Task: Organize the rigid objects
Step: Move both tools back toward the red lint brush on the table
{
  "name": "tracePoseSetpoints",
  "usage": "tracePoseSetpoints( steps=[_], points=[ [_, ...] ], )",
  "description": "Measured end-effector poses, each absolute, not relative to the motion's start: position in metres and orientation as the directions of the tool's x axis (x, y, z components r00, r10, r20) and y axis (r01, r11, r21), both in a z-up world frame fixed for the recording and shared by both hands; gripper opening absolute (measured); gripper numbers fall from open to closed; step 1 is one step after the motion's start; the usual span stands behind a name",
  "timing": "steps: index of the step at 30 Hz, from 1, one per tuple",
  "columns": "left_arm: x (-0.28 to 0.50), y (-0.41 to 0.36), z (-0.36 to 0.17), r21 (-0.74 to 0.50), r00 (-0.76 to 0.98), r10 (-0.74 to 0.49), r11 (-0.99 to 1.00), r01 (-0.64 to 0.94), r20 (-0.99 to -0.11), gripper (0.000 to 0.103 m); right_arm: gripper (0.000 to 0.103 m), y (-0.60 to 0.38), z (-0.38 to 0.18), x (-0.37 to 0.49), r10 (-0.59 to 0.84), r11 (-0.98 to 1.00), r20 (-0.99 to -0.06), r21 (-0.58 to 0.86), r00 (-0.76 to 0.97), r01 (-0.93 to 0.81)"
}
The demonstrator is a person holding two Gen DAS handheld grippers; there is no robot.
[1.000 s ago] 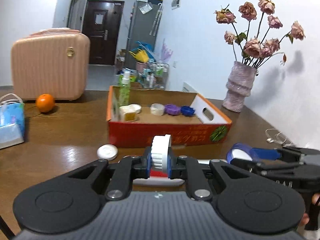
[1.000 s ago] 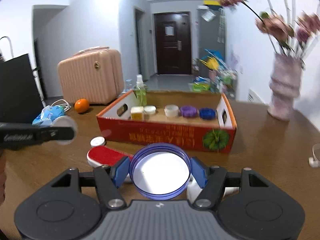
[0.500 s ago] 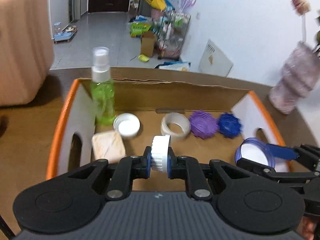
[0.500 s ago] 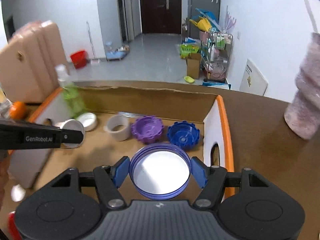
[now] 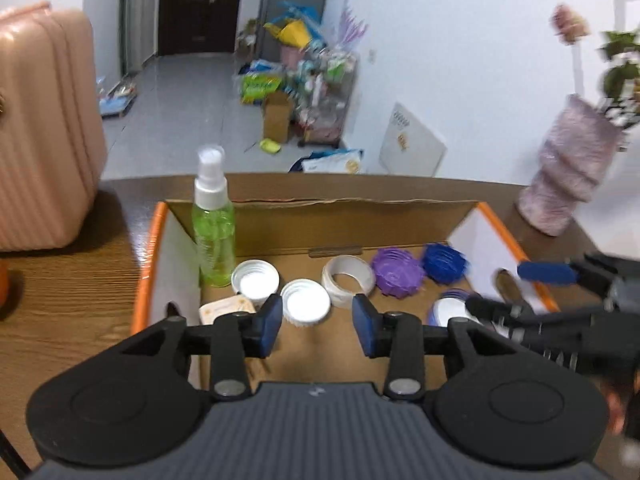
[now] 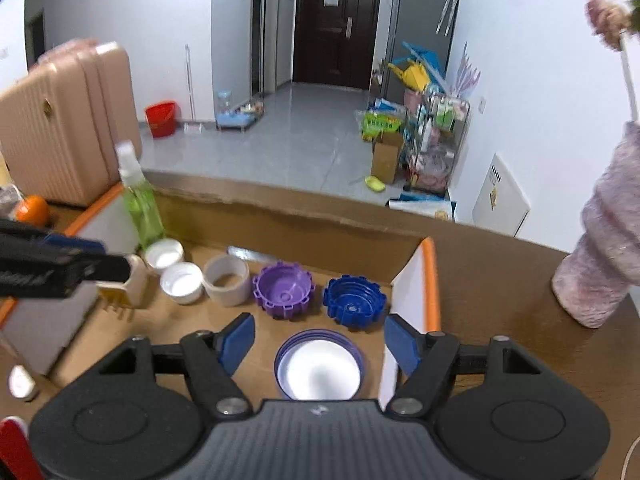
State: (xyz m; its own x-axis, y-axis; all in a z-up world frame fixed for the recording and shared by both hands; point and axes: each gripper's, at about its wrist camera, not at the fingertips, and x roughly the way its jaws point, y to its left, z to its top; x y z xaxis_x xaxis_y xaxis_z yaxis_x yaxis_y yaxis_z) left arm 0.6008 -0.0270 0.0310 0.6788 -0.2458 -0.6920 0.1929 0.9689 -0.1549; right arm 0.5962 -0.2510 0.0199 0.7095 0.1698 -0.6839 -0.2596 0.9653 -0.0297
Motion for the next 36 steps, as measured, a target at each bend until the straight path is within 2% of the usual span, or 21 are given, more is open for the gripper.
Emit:
tracePoseSetpoints(
  steps=[8,12,14,16,24,27,31,36],
  points=[
    [0.474,-0.005,0.082,-0.055,0.789,-0.239,0.966,0.253,-0.566,0.049,0.074,-0.268,0.069,0.492,0.249,0.955,-0.595,0.02,0.764,-0.296],
    [0.397,0.004,0.088,0.042,0.857,-0.18,0.973,0.228,-0.482,0.049,0.076,-0.27,0.078,0.409,0.299,0.94,-0.532,0.024,0.792,-0.339],
    [0.353,0.01,0.086,0.065,0.892,-0.151,0.978,0.196,-0.425,0.049,0.076,-0.272,0.074,0.367,0.326,0.933,-0.523,0.044,0.787,-0.357],
    [0.316,0.015,0.08,0.055,0.901,-0.154,0.98,0.192,-0.405,0.049,0.076,-0.273,0.067,0.325,0.338,0.929,-0.514,0.05,0.788,-0.366],
    [0.196,0.018,0.055,-0.011,0.896,-0.195,0.978,0.209,-0.399,0.056,0.074,-0.262,0.037,0.203,0.317,0.944,-0.472,0.07,0.823,-0.323],
    [0.166,0.024,0.044,-0.074,0.878,-0.224,0.974,0.213,-0.424,0.058,0.066,-0.258,0.025,0.172,0.323,0.945,-0.46,0.106,0.827,-0.311],
    [0.145,0.028,0.029,-0.071,0.866,-0.192,0.981,0.179,-0.462,0.057,0.051,-0.251,0.007,0.153,0.322,0.946,-0.482,0.128,0.814,-0.298],
    [0.137,0.032,0.019,-0.081,0.861,-0.182,0.983,0.163,-0.476,0.057,0.044,-0.244,-0.003,0.149,0.311,0.949,-0.499,0.124,0.809,-0.289]
  ],
)
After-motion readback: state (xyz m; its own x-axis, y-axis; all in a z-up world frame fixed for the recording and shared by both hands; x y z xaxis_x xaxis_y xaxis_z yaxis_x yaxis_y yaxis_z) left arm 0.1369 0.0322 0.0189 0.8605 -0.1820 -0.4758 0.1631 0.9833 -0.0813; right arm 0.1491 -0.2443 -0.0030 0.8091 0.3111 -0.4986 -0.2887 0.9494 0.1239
